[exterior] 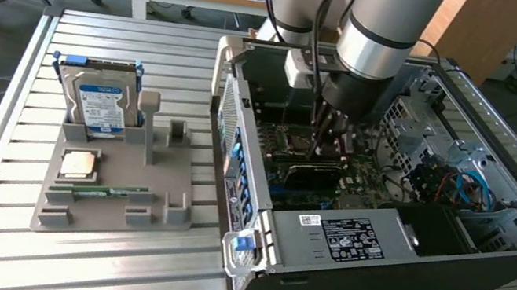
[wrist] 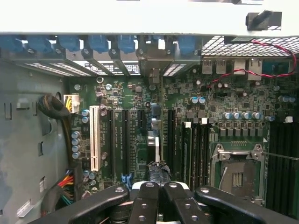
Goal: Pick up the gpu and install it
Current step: 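Press down on the gpu until it lock into place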
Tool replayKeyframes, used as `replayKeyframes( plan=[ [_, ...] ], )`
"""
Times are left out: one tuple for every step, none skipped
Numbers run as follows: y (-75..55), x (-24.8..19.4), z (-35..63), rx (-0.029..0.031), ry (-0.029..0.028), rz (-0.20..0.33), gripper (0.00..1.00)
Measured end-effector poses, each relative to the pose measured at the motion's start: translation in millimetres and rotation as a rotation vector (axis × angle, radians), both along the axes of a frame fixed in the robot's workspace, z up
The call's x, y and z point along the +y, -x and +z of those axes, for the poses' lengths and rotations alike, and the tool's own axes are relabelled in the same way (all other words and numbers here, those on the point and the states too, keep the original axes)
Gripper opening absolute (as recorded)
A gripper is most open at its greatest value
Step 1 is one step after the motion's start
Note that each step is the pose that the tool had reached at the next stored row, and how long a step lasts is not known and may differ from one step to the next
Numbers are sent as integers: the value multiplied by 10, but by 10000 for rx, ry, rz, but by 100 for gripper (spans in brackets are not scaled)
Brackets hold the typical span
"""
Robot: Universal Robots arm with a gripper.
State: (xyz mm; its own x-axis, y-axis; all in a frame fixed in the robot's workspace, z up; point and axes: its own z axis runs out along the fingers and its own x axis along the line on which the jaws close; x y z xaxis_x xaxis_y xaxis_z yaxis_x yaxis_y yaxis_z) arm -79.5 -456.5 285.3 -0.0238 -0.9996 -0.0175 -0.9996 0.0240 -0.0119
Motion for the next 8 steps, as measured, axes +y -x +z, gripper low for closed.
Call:
replayKeyframes(
  plan=[
    [-1, 4, -2, -1, -1, 0, 11],
    [-1, 4, -2, -1, -1, 2, 11],
    [-1, 4, -2, 0, 0, 3, 11],
    [0, 5, -2, 0, 1, 1, 11],
    [0, 7, -3, 0, 0, 0, 11],
    [0, 8, -8, -1, -1, 0, 11],
    [0, 9, -15, 0, 0, 1, 11],
    [0, 10, -23, 0, 1, 1, 11]
  ],
)
